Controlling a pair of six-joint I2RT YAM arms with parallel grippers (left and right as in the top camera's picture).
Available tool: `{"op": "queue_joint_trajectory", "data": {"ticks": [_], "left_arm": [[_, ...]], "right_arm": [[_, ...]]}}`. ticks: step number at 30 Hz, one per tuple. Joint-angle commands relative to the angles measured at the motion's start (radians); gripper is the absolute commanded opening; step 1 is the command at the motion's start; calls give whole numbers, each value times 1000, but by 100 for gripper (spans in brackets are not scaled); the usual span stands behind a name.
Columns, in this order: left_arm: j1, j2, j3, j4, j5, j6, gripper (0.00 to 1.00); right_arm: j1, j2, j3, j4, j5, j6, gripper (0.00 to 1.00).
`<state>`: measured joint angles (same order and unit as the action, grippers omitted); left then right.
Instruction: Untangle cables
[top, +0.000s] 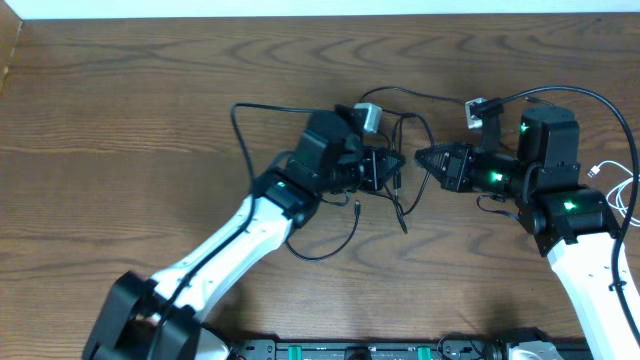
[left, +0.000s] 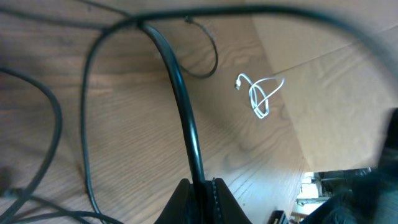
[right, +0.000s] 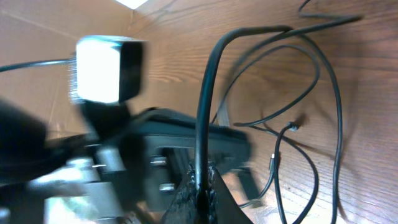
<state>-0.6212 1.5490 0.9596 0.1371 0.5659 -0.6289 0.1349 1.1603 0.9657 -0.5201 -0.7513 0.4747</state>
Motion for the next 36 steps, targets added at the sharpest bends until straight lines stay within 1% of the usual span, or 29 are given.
{"op": "queue_joint_trajectory", "data": {"ticks": [1, 2, 3, 4, 5, 6, 7, 8, 15, 18, 23, 26, 32, 34, 36], "left_arm": [[-16, 47, 9, 28, -28, -22, 8], [-21, 56, 9, 35, -29, -32, 15], [-22, 61, 9, 38, -29, -40, 27], [-23, 64, 9, 37, -29, -44, 38], [-23, 65, 9, 37, -29, -44, 50], [-23, 65, 9, 37, -28, -45, 68], [-23, 65, 9, 38, -28, -45, 77], [-23, 65, 9, 38, -28, -45, 82], [-23, 65, 9, 37, 5, -46, 82], [-23, 64, 9, 37, 63, -46, 82], [-23, 64, 9, 36, 206, -45, 82], [-15, 64, 9, 7, 227, -45, 82], [99, 64, 9, -113, 221, -38, 82], [151, 64, 9, -137, 269, -37, 82], [188, 64, 9, -124, 359, -11, 82]], "right_arm": [[-3, -17, 7, 4, -45, -36, 1], [-2, -18, 7, 4, -44, -36, 1], [-3, -18, 7, 5, -44, -36, 1], [-3, -18, 7, 5, -44, -36, 1], [-2, -18, 7, 5, -44, -36, 1], [-3, -18, 7, 5, -44, -36, 1], [-2, -18, 7, 5, -44, -36, 1], [-2, -18, 7, 5, -44, -35, 1], [-2, -18, 7, 8, -44, -35, 1], [-2, -18, 7, 8, -35, -35, 1], [-2, -18, 7, 13, -10, -35, 1], [-2, -18, 7, 16, -11, -35, 1], [-12, -18, 7, 15, 20, -35, 1], [-16, -18, 7, 15, 35, -35, 1], [-16, -18, 7, 14, 56, -35, 1]]}}
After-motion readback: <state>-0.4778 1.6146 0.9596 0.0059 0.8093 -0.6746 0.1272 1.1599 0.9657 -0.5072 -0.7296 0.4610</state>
